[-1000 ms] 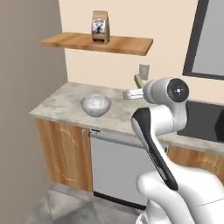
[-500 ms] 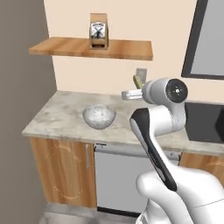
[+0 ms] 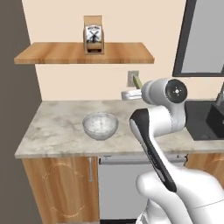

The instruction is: Pick the egg and butter from the fridge and place them by the bowl for mixing.

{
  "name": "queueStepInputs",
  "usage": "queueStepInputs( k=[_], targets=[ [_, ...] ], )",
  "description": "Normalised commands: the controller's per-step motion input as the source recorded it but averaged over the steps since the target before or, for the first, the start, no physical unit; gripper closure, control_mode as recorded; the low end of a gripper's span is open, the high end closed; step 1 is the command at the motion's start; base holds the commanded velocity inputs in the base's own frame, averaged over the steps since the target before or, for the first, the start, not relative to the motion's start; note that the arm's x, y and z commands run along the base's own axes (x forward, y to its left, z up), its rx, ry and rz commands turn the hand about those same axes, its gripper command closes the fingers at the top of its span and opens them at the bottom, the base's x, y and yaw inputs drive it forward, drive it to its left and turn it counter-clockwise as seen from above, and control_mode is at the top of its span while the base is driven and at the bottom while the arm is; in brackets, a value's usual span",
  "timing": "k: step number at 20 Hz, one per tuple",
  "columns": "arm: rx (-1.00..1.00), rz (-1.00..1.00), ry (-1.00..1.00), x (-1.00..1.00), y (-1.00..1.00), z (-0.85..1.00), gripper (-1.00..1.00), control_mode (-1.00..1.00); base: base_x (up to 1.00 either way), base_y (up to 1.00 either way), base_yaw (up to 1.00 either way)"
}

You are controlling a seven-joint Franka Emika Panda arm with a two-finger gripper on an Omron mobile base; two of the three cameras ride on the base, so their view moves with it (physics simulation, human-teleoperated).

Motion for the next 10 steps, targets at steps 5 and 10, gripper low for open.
queueStepInputs(
  k=[5,10],
  targets=[
    [0.00,0.00,0.00,0.00,0.00,0.00,1.00,1.00,0.40,0.40,-0.31],
    [0.00,0.00,0.00,0.00,0.00,0.00,1.00,1.00,0.10,0.09,-0.07]
  ],
)
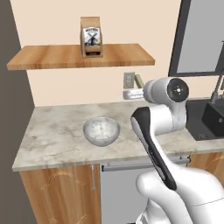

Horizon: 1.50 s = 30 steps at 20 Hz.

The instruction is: Pick the egg and butter from the fridge and place them by the bowl for mixing.

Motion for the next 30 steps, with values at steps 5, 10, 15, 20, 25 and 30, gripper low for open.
queueStepInputs(
  k=[5,10,15,20,25,30],
  targets=[
    [0.01,0.00,0.03,0.06,-0.03,-0.02,1.00,-1.00,0.07,0.00,0.00],
    [0.11,0.00,0.23,0.44,-0.25,-0.18,1.00,-1.00,0.00,0.00,0.00],
    [0.03,0.08,0.33,0.26,-0.33,-0.43,1.00,-1.00,0.00,0.00,0.00],
    [0.02,0.07,0.22,0.03,-0.30,-0.65,1.00,-1.00,0.00,0.00,0.00],
    [0.04,0.02,0.04,0.32,-0.07,-0.55,1.00,-1.00,0.00,0.00,0.00],
    [0.03,0.10,0.02,0.39,0.01,-0.57,1.00,-1.00,0.00,0.00,0.00]
  ],
)
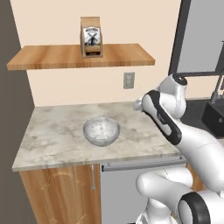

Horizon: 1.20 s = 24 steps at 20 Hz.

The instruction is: Pick the egg and butter from the fridge and place them by the bowl for mixing.

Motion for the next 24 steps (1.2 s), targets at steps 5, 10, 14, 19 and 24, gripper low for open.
queueStepInputs(
  k=[5,10,14,19,24],
  targets=[
    [0.03,0.06,0.06,0.40,0.03,-0.56,1.00,-1.00,0.00,0.00,0.00],
    [0.06,0.01,0.08,0.59,0.07,-0.45,1.00,-1.00,0.00,0.00,0.00],
    [0.05,0.00,0.04,0.46,0.22,-0.46,1.00,-1.00,0.00,0.00,0.00],
    [0.07,0.00,0.00,0.37,0.12,-0.44,1.00,-1.00,0.00,0.00,0.00],
    [0.00,-0.02,0.00,0.21,0.13,-0.42,1.00,-1.00,0.00,0.00,0.00]
  ],
)
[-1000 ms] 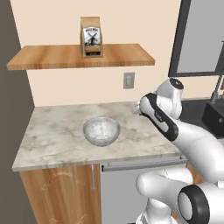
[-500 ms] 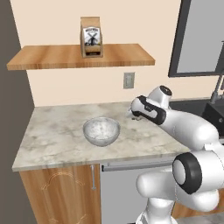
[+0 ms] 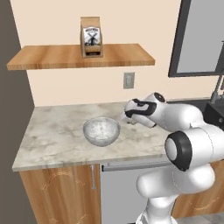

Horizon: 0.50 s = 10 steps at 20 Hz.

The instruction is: Pick the egg and butter from the fridge and place them by the bowl for mixing.

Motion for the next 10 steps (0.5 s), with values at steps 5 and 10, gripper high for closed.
queueStepInputs(
  k=[5,10],
  targets=[
    [0.00,-0.07,0.00,0.16,0.13,-0.39,1.00,-1.00,0.00,0.00,0.00],
    [0.02,-0.06,0.00,0.13,0.11,-0.28,1.00,-1.00,0.00,0.00,0.00]
  ],
)
